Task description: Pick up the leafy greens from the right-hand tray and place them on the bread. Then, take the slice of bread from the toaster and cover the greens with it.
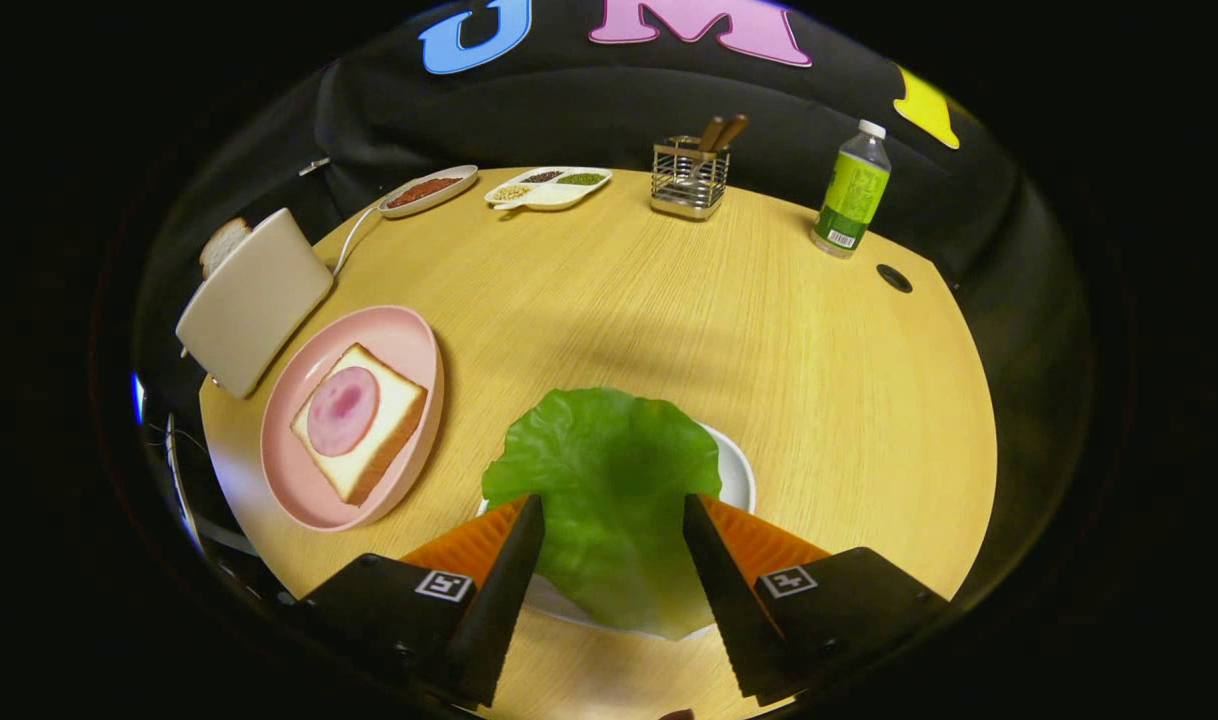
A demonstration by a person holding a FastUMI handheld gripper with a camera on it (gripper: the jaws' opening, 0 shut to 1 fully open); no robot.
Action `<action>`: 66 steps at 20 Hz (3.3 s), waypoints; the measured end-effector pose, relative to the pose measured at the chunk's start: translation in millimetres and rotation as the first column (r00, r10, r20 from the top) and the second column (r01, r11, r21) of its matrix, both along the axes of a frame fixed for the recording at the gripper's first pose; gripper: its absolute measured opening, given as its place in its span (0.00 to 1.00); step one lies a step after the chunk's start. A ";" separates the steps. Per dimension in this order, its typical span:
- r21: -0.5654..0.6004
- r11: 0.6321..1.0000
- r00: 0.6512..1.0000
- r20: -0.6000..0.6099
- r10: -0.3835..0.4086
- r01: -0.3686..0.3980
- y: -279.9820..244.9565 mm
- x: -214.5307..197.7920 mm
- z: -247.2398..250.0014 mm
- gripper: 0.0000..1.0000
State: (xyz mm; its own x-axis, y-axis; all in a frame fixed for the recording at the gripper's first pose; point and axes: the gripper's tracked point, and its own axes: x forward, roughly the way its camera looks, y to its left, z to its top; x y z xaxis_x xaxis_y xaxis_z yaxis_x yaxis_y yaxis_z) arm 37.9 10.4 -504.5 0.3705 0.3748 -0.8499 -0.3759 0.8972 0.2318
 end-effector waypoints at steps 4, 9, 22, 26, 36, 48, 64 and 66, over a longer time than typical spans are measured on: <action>-0.045 0.999 1.000 -0.013 0.003 -0.004 -3.6 1.9 -8.0 0.82; -0.065 0.998 0.999 -0.034 -0.010 0.008 -8.2 2.0 -9.2 0.14; 0.140 0.988 0.997 0.059 0.057 -0.065 87.2 -13.0 125.4 0.08; 0.150 0.983 0.994 0.028 0.102 -0.105 132.5 -25.3 131.6 0.08; 0.123 0.985 0.992 0.015 0.124 -0.125 177.9 -29.8 124.8 0.17; 0.161 0.981 0.991 0.102 0.091 -0.106 194.4 -26.8 177.7 0.98; 0.405 0.900 0.981 0.167 0.102 -0.162 415.1 -10.1 319.5 0.98; 0.393 0.908 0.983 0.162 0.084 -0.143 437.4 -2.6 314.2 0.98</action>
